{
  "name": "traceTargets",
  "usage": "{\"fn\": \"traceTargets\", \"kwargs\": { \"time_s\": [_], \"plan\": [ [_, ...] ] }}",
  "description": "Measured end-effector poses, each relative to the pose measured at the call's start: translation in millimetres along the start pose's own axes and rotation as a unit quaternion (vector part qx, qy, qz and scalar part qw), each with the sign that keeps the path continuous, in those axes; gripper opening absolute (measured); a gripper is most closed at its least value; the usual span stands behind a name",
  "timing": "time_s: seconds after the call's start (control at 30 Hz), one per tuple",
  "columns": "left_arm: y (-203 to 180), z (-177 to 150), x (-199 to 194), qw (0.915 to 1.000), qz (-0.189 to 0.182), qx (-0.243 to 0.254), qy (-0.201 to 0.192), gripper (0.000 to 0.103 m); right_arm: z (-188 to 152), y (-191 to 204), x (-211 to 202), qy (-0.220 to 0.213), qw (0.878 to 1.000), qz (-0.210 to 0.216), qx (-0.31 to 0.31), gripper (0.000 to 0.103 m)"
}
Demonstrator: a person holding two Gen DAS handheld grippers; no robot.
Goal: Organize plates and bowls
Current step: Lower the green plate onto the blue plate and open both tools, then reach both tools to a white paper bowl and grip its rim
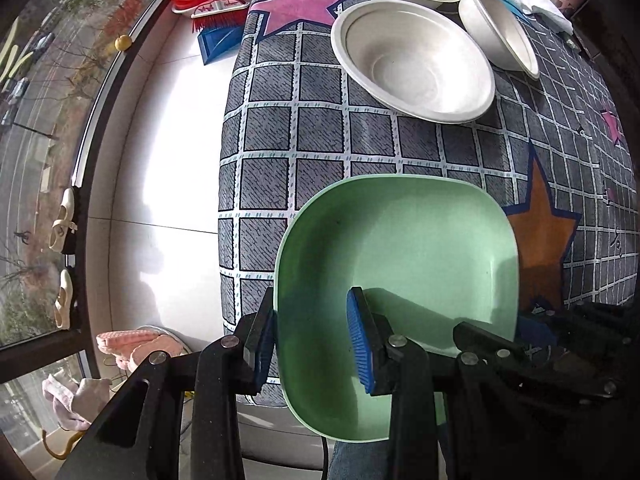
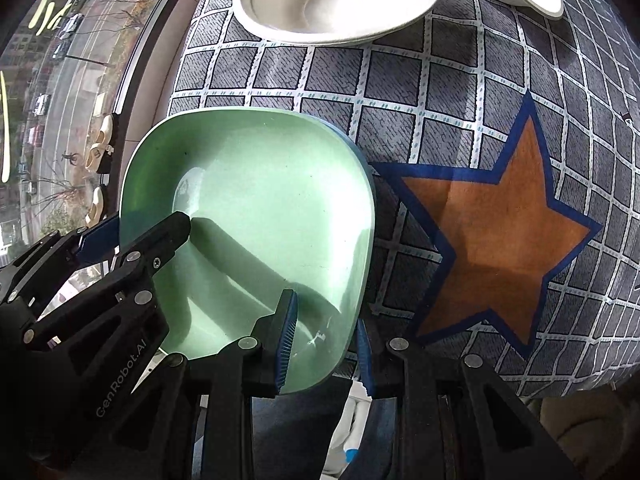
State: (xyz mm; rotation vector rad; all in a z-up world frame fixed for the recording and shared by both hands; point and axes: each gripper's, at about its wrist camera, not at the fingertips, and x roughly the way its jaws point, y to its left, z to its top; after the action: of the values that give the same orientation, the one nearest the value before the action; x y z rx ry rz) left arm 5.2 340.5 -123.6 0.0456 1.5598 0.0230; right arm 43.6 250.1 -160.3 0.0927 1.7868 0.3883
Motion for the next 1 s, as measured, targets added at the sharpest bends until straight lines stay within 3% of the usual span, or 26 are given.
{"fn": "traceTargets", "kwargs": {
  "time_s": [0.13,0.17,0.27,0.33,0.47,0.67,0.83,1.0],
  "plan": [
    [2.6,0.1,2.9,1.0000,-0.003,0.004,0.007,0.048,3.3,-0.1,-3.4,-0.009,1.000,-0.003,0.003,0.031],
    [3.3,0.3,3.4,0.9999,0.006,0.006,0.007,0.055,3.1,-2.2,-6.3,-0.009,1.000,-0.003,0.003,0.033],
    [9.1,0.6,2.8,0.9998,0.015,0.010,0.005,0.069,3.1,-6.9,-11.7,-0.022,1.000,-0.019,0.006,0.056],
    [14.1,0.6,0.2,0.9999,0.007,0.007,0.004,0.077,0.4,-15.9,-19.3,-0.038,0.999,-0.014,0.015,0.078],
    [16.6,3.0,-7.7,0.9999,0.001,0.011,-0.003,0.079,-6.2,-38.0,-25.5,-0.050,0.997,-0.008,0.057,0.079],
    [0.4,11.1,-17.3,0.9996,-0.017,0.023,-0.002,0.080,-21.1,-77.6,-18.1,-0.033,0.991,0.005,0.133,0.079],
    [-23.2,20.9,-26.5,0.9989,-0.028,0.036,-0.005,0.080,-24.4,-105.9,-21.8,-0.026,0.988,0.005,0.152,0.079],
    [-44.6,36.7,-34.3,0.9991,-0.030,0.029,-0.004,0.080,-4.8,-128.8,-29.5,-0.031,0.988,0.012,0.149,0.079]
  ]
}}
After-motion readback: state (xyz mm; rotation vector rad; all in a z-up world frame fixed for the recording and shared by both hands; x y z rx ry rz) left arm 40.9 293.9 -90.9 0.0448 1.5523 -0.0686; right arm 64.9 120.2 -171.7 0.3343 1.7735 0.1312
